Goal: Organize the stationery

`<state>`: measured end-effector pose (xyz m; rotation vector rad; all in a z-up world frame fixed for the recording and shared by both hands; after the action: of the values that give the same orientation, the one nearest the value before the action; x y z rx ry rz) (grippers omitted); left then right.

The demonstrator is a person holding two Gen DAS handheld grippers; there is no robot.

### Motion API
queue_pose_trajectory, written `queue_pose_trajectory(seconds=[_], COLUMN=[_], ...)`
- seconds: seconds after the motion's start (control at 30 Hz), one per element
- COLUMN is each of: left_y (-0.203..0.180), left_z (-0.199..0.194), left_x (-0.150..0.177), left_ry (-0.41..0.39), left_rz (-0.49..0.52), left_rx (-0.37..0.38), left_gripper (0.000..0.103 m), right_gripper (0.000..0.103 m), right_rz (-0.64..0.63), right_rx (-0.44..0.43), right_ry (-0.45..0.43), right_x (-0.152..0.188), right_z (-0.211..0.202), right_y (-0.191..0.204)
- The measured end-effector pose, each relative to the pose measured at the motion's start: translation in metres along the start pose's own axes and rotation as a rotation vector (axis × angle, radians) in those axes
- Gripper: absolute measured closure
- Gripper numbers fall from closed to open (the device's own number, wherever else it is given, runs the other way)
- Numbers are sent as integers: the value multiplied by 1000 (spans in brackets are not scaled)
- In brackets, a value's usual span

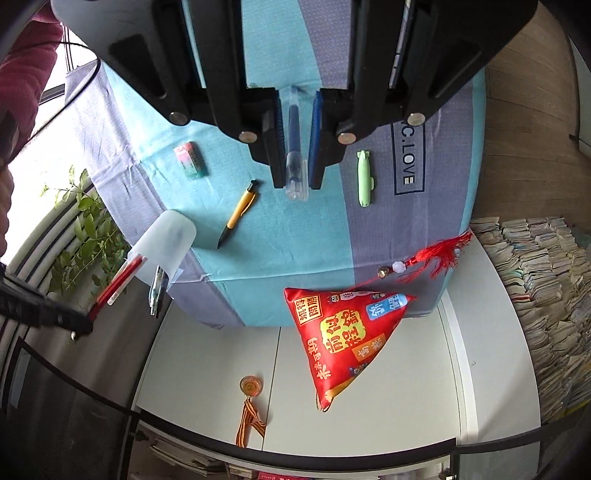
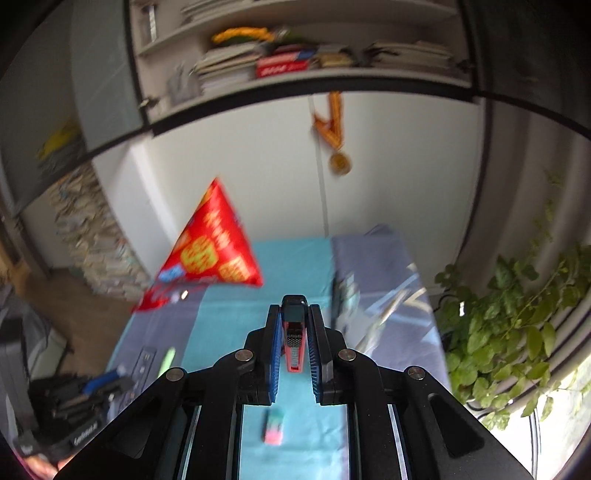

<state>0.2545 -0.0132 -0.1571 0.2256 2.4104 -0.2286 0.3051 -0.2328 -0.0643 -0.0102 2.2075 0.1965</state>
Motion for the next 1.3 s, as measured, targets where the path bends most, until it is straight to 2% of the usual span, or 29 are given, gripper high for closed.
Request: queue_pose_trajectory(seconds=[0.17,0.37,0.7,0.87,1.03,1.1,1.13,1.17,1.2,1.3], left_y=[-1,-2,-11,-2,5,3,2,1,-1,-2], left_z=[-1,-8,-11,9,55,79,89,101,110,138], left_x=[-2,-7,-14,-15,-29,-35,-36,-38,-39,-43], left_ry=[-2,-24,-39,14,115,155,171,189,202,233], left_rz=[0,8,33,-5,-75,-74,-74,-72,-67,-60], left_rx=[1,-1,3,-13,-18,-21,-28,-39,-43,-76], left_gripper=[93,94,94,93,93,89,81,69,64,62], right_gripper=[89,89,89,89,87,82,80,78,78,78], right_rz=[28,8,18,59,60,36,17,1,-17,-67], right_rx=[59,163,176,151,102,80,70,64,61,72], right_ry=[-55,2,104,118,47,31,26,25,25,39], right_x=[-23,-12,12,17,17,21,26,30,34,47], right_z=[9,43,80,74,44,32,26,22,19,12], right_y=[-19,-33,-49,-53,-42,-33,-29,-25,-22,-20])
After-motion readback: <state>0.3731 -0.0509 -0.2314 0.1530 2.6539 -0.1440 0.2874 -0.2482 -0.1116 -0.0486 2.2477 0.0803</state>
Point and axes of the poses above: each gripper's, at about its wrist camera, not at the fingertips, and z roughly the way its jaws point, y to its left, x to its underside, the point moved 7 cm from there along z, roughly the way its jaws point
